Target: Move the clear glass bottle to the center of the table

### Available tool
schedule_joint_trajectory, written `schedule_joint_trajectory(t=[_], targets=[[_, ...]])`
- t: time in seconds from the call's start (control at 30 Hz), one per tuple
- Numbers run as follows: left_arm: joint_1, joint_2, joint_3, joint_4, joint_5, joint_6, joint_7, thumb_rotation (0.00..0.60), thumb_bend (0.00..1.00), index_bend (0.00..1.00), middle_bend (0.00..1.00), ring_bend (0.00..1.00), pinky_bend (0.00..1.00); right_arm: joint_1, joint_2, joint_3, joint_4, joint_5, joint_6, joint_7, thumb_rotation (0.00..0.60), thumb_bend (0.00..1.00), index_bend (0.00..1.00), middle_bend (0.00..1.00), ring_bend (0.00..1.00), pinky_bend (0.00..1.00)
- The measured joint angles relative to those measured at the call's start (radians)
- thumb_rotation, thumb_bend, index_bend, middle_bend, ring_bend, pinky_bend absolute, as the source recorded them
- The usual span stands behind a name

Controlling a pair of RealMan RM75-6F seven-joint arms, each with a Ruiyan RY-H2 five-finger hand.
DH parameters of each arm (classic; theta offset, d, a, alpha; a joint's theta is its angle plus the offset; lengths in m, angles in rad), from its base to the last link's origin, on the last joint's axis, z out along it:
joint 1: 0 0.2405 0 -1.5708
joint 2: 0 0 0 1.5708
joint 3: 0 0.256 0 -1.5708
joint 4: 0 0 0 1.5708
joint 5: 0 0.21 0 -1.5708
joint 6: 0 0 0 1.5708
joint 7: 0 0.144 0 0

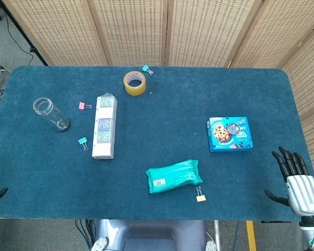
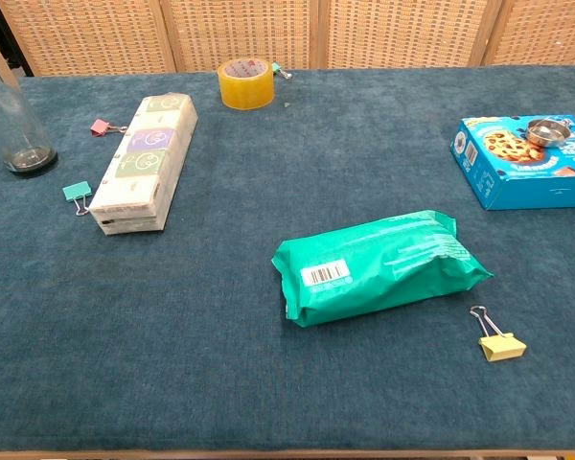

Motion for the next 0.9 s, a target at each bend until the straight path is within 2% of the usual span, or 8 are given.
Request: schedule_joint_trajectory(t=[0.27,0.47,0.67,0.9], targets=[[-0.005,0.007,-0.001,-0.006,-0.012,-0.013,-0.006,0.6,0.0,0.0,0.0,0.0,0.0,0.003,0.005,-0.007,0.006,-0.011,-0.008,-0.009,0.6,0.0,0.0,0.0,0.0,0.0],[-0.024,0.003,-0.009,0.047,0.025,-0.028,-0.131,0.6,0.0,0.0,0.0,0.0,0.0,0.006,0.009,-0.006,0.006,-0.005,-0.014,0.002,0.6,0.0,0.0,0.0,0.0,0.0],[-0.063,-0.036,-0.024,0.223,0.079,-0.049,-0.417,0.6,0.0,0.0,0.0,0.0,0.0,0.004,0.016,-0.007,-0.003,-0.007,-0.009,0.003,0.6,0.0,0.0,0.0,0.0,0.0],[-0.139,-0.146,-0.049,0.512,0.097,-0.127,-0.816,0.6,0.0,0.0,0.0,0.0,0.0,0.006,0.017,-0.012,-0.003,-0.014,-0.016,0.021,0.6,0.0,0.0,0.0,0.0,0.0]])
